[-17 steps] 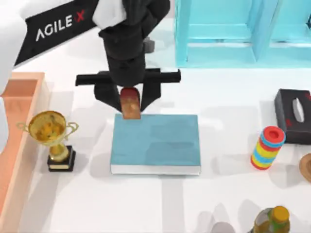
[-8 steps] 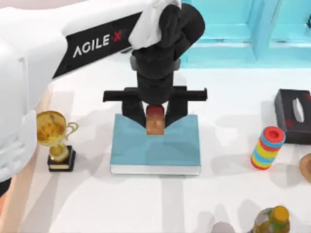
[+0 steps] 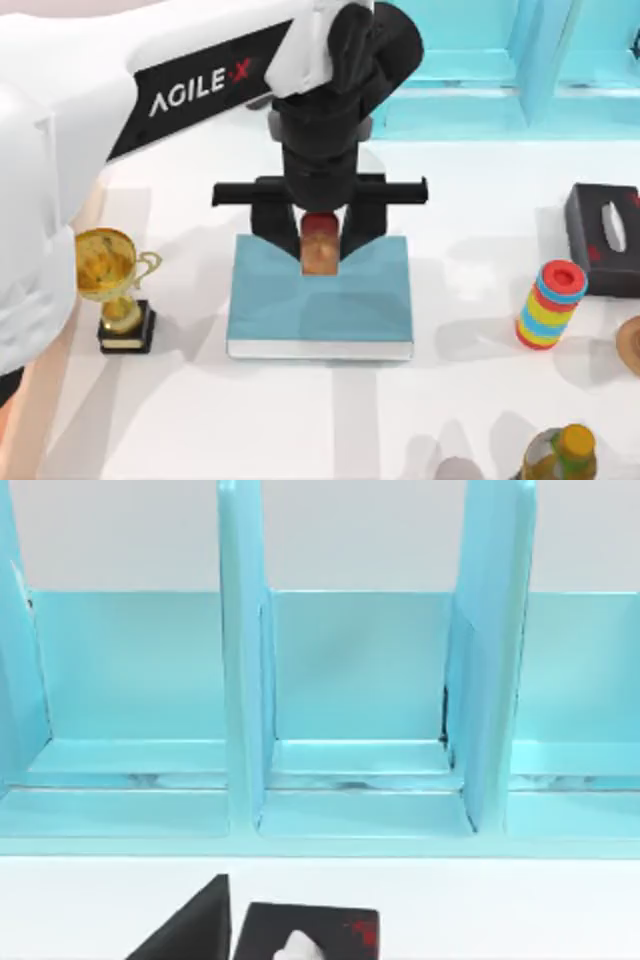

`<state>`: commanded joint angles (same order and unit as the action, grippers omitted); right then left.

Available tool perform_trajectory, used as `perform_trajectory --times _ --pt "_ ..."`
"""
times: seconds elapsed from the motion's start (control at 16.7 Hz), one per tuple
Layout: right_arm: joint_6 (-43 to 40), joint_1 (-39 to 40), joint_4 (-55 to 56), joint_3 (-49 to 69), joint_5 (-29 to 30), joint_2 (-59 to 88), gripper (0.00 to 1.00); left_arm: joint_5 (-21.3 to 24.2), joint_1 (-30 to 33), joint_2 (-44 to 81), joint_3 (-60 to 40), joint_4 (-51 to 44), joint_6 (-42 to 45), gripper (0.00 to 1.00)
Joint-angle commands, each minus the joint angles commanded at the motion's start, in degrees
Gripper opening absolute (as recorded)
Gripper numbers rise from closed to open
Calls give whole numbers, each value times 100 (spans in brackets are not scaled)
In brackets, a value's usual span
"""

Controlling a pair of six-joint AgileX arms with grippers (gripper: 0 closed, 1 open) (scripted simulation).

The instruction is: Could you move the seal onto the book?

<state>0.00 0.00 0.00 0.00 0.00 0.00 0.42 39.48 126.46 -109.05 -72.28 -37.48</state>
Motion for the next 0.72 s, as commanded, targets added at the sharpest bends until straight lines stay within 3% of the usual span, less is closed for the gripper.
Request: perform_trajectory --times 0.66,0.72 --pt "0 0 0 0 0 0 100 0 0 0 0 0 0 98" --pt "0 0 0 0 0 0 100 0 0 0 0 0 0 100"
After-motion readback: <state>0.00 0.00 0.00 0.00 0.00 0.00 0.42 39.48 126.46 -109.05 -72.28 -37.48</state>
